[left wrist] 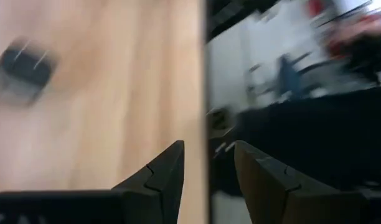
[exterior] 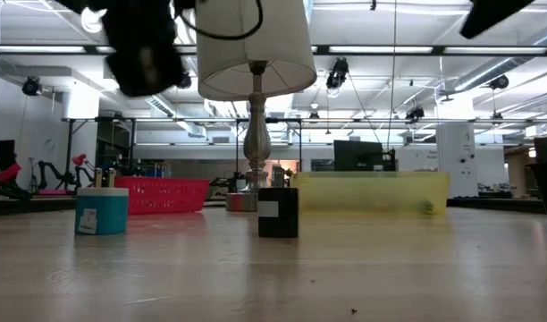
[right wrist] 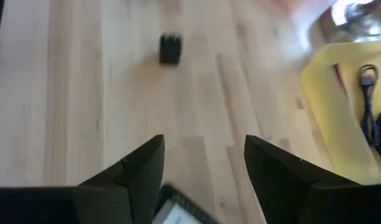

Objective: Pick and place items into bin
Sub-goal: Put the blue charger adapter into the red bin

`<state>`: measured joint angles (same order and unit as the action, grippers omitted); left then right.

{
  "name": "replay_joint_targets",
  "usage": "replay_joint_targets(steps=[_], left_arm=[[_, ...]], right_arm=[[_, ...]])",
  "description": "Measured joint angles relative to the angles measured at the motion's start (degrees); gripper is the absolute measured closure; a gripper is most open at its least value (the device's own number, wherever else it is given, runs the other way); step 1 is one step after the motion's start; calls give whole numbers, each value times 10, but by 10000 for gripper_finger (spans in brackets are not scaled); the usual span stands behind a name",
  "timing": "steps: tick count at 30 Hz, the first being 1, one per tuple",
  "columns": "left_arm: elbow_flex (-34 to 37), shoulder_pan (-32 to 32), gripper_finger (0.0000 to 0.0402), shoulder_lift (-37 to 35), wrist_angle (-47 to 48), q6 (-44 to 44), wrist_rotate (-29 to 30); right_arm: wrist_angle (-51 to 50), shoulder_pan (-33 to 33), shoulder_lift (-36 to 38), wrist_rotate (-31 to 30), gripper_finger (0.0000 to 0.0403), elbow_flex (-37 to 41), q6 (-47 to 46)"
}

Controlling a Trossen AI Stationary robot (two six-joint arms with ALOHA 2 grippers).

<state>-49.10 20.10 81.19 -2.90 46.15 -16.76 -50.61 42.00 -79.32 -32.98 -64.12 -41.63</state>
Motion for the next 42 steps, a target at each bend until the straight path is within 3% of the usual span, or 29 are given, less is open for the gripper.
replay_joint_targets(steps=[4,9,16,21,30,33,42], left_arm=[[0,0,276,0,124,-23,22],[-14,4,276,0,229,-106,106],[-22,6,276,-1,265,-256,133],[-21,6,276,0,331,-290,157],[-13,5,274,1,336,-317,180],[-10,5,253,1,339,-319,180],[-1,-1,128,5,335,-317,189]], right_arm=[[39,-8,31,-45,196,21,-18],[47,-8,44,-105,195,31,-19],[47,-10,35,-111,195,34,-37],[48,-10,15,-112,195,40,-51],[50,-10,-8,-118,195,52,-83],[50,-10,-9,-120,195,53,-86],[49,-13,-10,-122,195,53,-82]])
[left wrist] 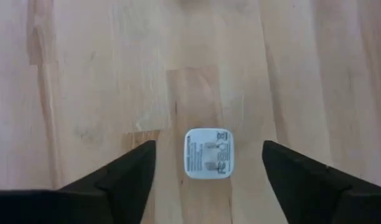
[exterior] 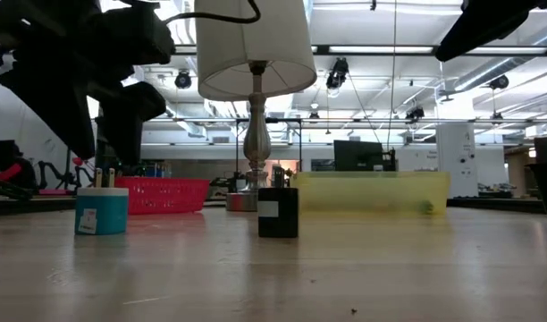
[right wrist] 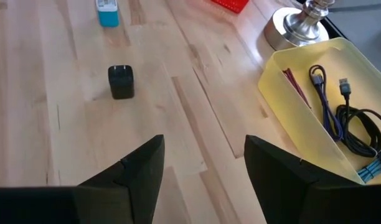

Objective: Pick and place items into bin
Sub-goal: Put the blue charger adapter into the red bin

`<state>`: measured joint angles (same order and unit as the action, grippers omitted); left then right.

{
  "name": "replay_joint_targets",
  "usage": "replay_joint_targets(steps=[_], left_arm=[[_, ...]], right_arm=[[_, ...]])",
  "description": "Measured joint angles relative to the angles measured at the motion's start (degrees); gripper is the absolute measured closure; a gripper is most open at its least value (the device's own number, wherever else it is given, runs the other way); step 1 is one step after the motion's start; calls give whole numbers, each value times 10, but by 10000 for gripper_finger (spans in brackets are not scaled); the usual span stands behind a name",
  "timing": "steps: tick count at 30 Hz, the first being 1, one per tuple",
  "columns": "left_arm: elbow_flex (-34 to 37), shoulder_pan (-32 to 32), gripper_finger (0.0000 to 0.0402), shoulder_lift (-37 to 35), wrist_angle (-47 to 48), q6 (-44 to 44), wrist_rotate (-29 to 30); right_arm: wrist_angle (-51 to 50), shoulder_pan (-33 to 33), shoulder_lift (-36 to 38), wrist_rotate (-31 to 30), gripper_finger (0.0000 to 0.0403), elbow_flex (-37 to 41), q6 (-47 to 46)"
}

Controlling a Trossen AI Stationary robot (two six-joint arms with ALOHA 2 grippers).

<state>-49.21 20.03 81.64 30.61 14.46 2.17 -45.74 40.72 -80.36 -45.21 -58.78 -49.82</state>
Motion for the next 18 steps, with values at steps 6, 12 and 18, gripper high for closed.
replay_joint_targets(steps=[6,12,18], left_arm=[[1,-1,110,39,-3,-6,-2],[2,-2,110,92,0,-12,-1],[2,-2,123,106,-1,0,-1]], right_arm=[[-2,-8,0,0,195,1,5],[-3,-11,0,0,195,2,5],[-3,-11,0,0,195,2,5]])
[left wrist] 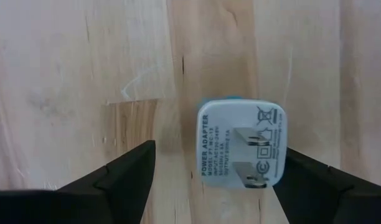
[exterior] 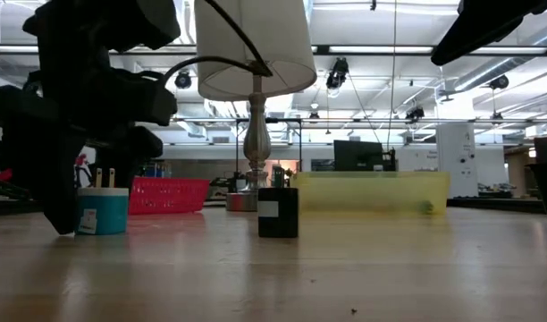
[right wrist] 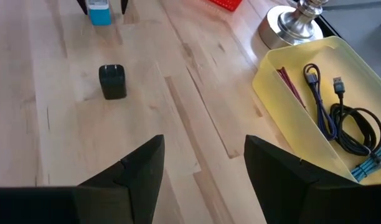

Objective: Pick and place items into bin
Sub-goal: Put the blue charger adapter into the red bin

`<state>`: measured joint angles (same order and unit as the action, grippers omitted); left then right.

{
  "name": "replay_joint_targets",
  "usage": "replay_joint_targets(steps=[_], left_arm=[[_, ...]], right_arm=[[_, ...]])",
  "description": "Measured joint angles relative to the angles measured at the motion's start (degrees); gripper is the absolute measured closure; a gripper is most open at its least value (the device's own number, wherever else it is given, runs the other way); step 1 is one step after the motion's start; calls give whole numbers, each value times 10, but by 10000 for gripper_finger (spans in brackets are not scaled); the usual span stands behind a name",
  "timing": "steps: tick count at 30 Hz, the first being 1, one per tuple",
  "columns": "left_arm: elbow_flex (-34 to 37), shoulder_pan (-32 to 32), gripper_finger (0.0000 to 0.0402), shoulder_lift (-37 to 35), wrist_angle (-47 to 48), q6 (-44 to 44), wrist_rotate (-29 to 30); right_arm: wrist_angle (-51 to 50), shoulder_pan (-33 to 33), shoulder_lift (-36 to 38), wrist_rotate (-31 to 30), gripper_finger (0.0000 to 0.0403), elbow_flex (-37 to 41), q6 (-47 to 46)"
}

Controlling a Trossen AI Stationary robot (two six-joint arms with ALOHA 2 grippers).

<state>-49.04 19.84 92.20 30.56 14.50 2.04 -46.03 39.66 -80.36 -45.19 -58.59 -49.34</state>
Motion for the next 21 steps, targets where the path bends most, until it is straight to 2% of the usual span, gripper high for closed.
replay_joint_targets(steps=[10,18,21], left_arm=[[0,0,174,-12,-19,1,0],[-1,0,264,-13,-63,0,0],[-1,-1,271,-13,-56,0,0]], right_arm=[[0,0,0,0,195,0,0],[-1,0,0,0,198,0,0],[-1,0,0,0,198,0,0]])
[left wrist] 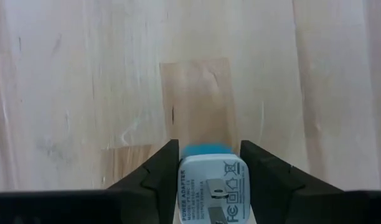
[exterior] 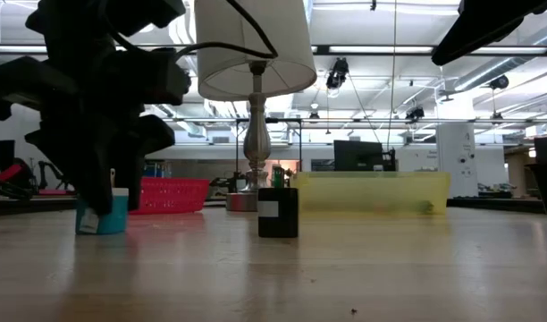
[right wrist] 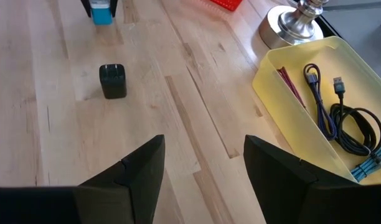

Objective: Pick and place items into bin
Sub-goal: Put the blue charger adapter into the red bin

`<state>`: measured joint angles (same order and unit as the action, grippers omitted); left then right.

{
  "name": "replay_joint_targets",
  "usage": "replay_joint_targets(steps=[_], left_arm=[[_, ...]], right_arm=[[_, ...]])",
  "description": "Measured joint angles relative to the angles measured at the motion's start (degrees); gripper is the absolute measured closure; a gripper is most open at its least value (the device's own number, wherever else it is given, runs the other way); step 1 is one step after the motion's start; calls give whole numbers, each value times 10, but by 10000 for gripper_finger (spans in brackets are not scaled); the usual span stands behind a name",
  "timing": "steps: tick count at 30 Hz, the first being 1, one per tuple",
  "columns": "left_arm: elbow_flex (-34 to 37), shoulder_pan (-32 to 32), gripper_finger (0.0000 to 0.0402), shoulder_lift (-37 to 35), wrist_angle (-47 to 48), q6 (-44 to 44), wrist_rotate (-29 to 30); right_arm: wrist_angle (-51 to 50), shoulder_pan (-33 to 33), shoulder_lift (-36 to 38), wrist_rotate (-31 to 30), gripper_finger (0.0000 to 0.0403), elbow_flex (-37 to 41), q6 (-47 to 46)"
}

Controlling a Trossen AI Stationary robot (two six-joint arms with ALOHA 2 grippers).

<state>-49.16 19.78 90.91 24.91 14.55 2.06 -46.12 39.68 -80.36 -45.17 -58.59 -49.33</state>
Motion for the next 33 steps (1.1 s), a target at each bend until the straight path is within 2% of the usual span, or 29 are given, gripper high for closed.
replay_joint_targets(steps=[3,5,15,19,27,33], left_arm=[[0,-3,271,-7,23,1,4],[0,-8,271,-14,38,0,28],[0,-74,271,-116,151,31,233],[1,-106,271,-162,158,31,287],[1,-215,271,-216,181,32,300],[7,-313,271,-224,182,32,248]], right_arm=[[0,0,0,0,198,0,0],[0,0,0,0,198,0,0],[-1,0,0,1,198,0,-2],[-1,0,0,1,197,1,-2],[-1,0,0,1,197,3,0],[-1,0,0,1,197,5,-2]])
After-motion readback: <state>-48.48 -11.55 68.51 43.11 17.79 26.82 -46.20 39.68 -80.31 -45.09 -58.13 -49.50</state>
